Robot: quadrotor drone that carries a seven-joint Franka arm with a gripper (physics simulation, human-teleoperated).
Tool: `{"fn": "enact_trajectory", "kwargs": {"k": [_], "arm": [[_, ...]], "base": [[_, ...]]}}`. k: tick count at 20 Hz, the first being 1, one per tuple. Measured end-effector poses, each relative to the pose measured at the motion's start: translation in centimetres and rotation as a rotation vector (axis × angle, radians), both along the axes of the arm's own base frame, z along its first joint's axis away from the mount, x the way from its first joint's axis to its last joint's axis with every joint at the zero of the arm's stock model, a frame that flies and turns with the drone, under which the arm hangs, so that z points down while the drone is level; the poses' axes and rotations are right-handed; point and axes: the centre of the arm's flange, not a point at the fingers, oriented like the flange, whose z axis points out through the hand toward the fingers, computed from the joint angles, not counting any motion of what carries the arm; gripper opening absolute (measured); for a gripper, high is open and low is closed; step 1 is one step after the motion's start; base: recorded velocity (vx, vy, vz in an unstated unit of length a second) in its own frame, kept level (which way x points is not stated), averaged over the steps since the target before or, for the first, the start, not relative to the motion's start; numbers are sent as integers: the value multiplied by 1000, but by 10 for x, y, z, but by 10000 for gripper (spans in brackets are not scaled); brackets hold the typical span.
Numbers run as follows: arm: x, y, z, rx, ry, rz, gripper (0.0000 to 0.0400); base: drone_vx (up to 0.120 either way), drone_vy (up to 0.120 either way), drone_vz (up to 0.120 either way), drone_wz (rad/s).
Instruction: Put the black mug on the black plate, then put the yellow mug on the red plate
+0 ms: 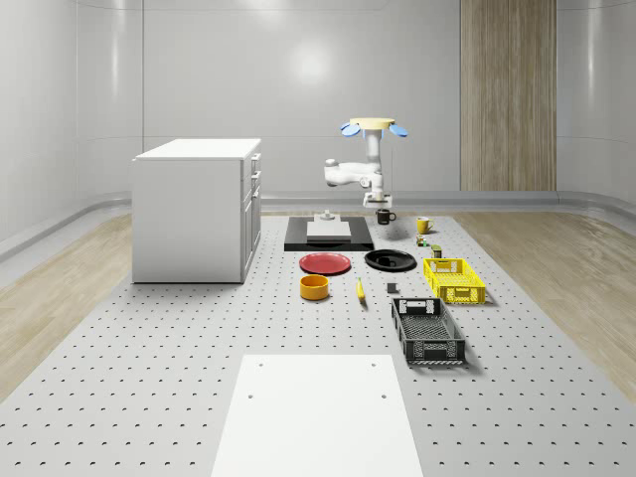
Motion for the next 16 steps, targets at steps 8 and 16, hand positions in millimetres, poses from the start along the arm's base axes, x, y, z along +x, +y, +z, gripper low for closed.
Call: {"fn": "enact_trajectory", "kwargs": {"k": [8, 16], "arm": [[0, 0, 0, 0, 0, 0, 100], [0, 0, 0, 0, 0, 0, 100]], "base": [[120, 0, 0, 0], [120, 0, 0, 0]]}}
